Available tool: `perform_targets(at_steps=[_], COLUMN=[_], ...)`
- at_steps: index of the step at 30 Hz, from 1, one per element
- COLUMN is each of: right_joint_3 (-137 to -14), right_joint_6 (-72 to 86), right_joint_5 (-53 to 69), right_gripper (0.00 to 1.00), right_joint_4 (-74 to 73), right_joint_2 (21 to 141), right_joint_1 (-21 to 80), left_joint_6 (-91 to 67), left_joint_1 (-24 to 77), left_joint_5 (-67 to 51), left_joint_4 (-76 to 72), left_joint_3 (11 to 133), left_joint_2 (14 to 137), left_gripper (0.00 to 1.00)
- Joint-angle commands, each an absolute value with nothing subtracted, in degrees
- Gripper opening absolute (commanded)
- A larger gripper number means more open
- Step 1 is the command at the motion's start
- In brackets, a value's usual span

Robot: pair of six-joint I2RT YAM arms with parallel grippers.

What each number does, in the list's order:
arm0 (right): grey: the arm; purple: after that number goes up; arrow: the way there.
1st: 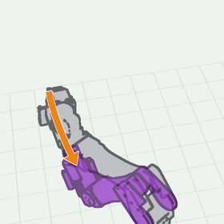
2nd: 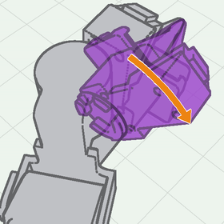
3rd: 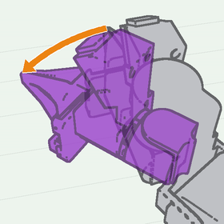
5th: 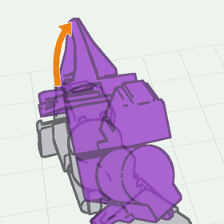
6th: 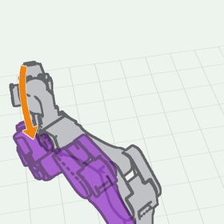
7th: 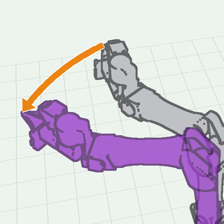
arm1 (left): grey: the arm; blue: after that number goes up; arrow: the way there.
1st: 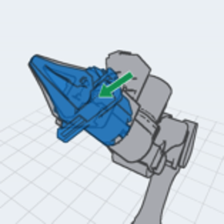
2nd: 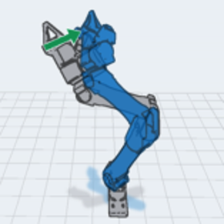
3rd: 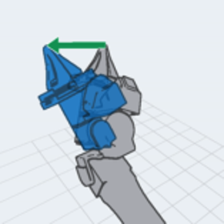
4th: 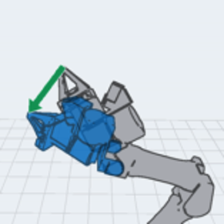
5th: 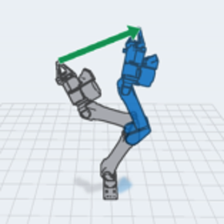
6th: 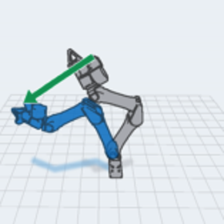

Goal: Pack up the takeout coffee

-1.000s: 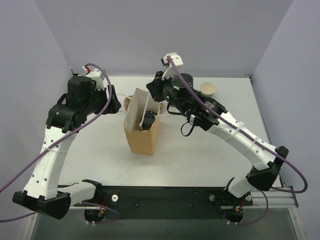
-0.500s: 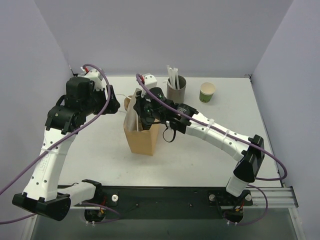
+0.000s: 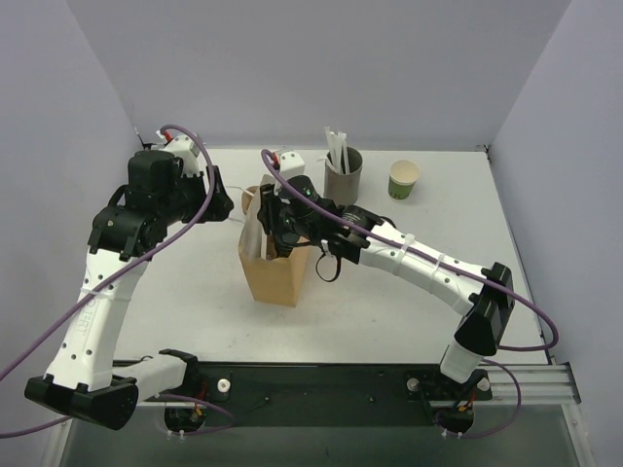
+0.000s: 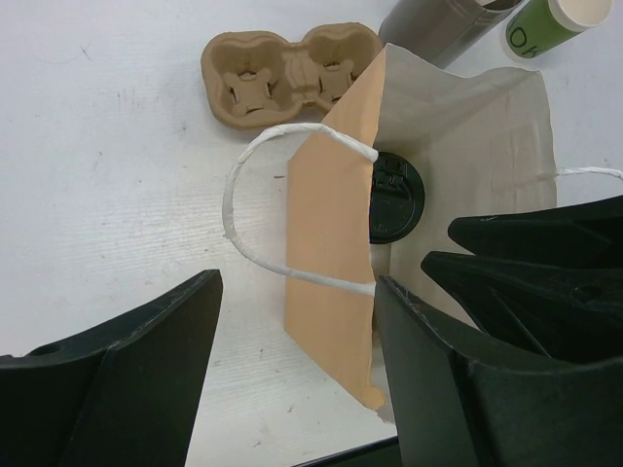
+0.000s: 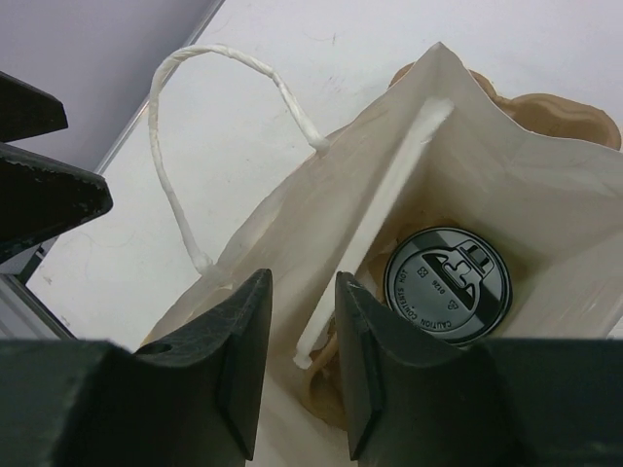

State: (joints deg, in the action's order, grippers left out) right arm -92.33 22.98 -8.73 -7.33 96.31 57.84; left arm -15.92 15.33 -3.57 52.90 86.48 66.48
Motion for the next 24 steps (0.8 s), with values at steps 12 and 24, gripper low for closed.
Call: perform_targets(at_steps=[12, 24], right_joint_3=[-96.67, -95.46], right_joint_6=[22.15, 22.41], right_joint_5=[-12.04, -16.78], right_gripper=[0.87, 0.96], right_joint_4=[-10.46, -16.42], right_joint_2=[91.58, 82.89], right_joint_1=[58.1, 52.57], left_joint_6=[-16.52, -20.12], left_joint_1=[14.77, 14.77], left_joint_5=[-5.54, -0.46], left_joint_4=[50.27, 51.33], left_joint_3=[87.71, 88.33], left_joint_2=[66.09, 65.57], left_gripper=[0.93, 0.95])
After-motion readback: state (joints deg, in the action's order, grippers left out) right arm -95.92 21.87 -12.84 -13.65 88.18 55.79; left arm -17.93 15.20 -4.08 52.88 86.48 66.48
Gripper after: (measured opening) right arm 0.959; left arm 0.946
